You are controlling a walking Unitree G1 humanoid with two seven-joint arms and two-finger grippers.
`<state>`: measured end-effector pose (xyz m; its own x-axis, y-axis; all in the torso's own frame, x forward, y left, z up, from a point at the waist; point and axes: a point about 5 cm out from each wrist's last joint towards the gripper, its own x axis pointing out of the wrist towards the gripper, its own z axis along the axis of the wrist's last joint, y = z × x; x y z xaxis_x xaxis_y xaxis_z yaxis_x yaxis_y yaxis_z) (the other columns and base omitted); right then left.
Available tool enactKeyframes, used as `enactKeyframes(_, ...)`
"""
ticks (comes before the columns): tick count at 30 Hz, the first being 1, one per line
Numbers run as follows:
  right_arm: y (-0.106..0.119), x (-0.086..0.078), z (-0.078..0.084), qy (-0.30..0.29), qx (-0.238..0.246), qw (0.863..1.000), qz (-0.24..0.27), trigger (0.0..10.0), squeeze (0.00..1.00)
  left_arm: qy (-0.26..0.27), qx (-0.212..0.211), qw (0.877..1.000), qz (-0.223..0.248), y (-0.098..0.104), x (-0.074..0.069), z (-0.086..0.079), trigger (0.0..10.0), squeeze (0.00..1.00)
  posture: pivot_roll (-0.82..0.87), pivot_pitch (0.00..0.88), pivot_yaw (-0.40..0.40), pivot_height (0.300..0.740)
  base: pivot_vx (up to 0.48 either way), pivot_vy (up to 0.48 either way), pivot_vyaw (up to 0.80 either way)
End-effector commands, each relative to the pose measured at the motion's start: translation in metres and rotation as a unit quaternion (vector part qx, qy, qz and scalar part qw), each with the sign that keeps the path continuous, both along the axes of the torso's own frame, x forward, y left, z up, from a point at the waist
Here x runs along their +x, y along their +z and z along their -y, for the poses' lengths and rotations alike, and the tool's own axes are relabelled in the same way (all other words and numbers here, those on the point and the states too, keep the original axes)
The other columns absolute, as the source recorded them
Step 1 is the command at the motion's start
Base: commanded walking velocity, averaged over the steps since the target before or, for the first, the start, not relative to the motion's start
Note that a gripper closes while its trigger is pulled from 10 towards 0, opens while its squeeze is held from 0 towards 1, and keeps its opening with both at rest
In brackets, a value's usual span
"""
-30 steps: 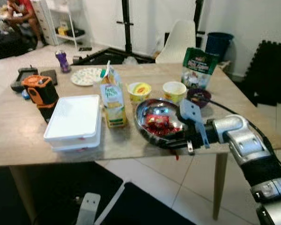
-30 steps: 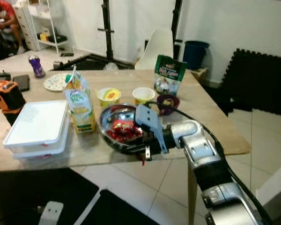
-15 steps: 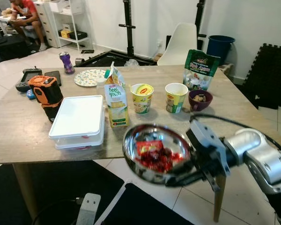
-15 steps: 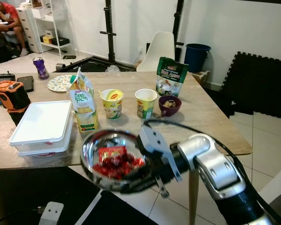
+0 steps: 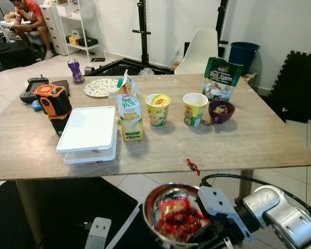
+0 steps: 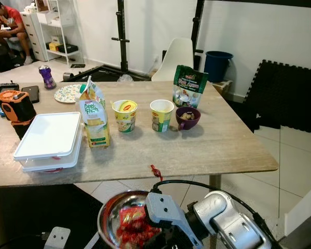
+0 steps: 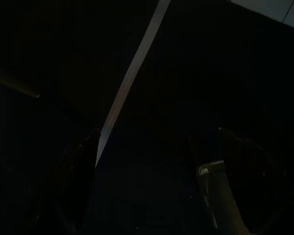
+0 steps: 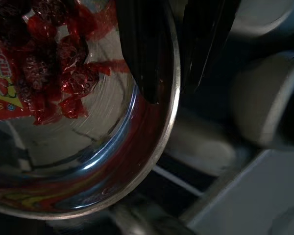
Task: Restocking fridge
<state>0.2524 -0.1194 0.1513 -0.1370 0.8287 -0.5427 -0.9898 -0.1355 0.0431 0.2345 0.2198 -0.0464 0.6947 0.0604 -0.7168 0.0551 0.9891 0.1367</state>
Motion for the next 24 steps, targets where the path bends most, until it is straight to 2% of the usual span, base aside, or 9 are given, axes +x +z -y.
enactKeyframes(1,-0.012,0.004,0.001,-0.033,-0.005,0.999,0.013,0.0,0.0,0.002,0.013,1.0,-0.015,-0.004,-0.009,-0.007,10.0,0.0,-0.04,0.114,0.042,0.74,0.0,0.0,0.0)
enactKeyframes(6,-0.062,0.015,0.006,-0.163,-0.021,0.986,-0.001,0.0,0.0,0.005,0.013,1.0,-0.016,-0.006,-0.01,-0.007,10.0,0.0,-0.04,0.112,0.044,0.74,0.0,0.0,0.0)
enactKeyframes(8,-0.11,0.014,0.013,-0.264,-0.055,0.963,-0.017,0.0,0.0,0.006,0.013,1.0,-0.019,-0.008,-0.012,-0.005,10.0,0.0,-0.05,0.105,0.047,0.74,0.0,0.0,0.0)
enactKeyframes(15,-0.164,0.003,0.041,-0.415,-0.142,0.899,-0.003,0.0,0.0,0.007,0.011,1.0,-0.02,-0.01,-0.015,-0.002,10.0,0.0,-0.04,0.098,0.049,0.74,0.0,0.0,0.0)
enactKeyframes(16,-0.164,0.003,0.041,-0.415,-0.142,0.899,-0.003,0.0,0.0,0.007,0.011,1.0,-0.02,-0.01,-0.015,-0.002,10.0,0.0,-0.04,0.098,0.049,0.74,0.0,0.0,0.0)
enactKeyframes(18,-0.178,-0.004,0.057,-0.499,-0.157,0.852,-0.001,0.0,0.0,0.016,0.007,1.0,-0.014,-0.01,-0.015,-0.001,10.0,0.0,-0.04,0.091,0.046,0.74,0.0,0.0,0.0)
enactKeyframes(20,-0.181,-0.005,0.06,-0.517,-0.156,0.842,-0.002,0.0,0.0,0.018,0.006,1.0,-0.014,-0.01,-0.015,-0.001,10.0,0.0,-0.04,0.09,0.044,0.74,0.0,0.0,0.0)
enactKeyframes(22,-0.186,-0.009,0.068,-0.612,-0.117,0.782,-0.022,0.0,0.0,0.018,0.006,1.0,-0.014,-0.011,-0.016,0.0,10.0,0.0,-0.04,0.082,0.043,0.74,0.0,0.0,0.0)
enactKeyframes(24,-0.189,-0.009,0.071,-0.659,-0.091,0.746,-0.033,0.0,0.0,0.018,0.006,1.0,-0.014,-0.011,-0.016,0.001,10.0,0.0,-0.04,0.081,0.042,0.74,0.0,0.0,0.0)
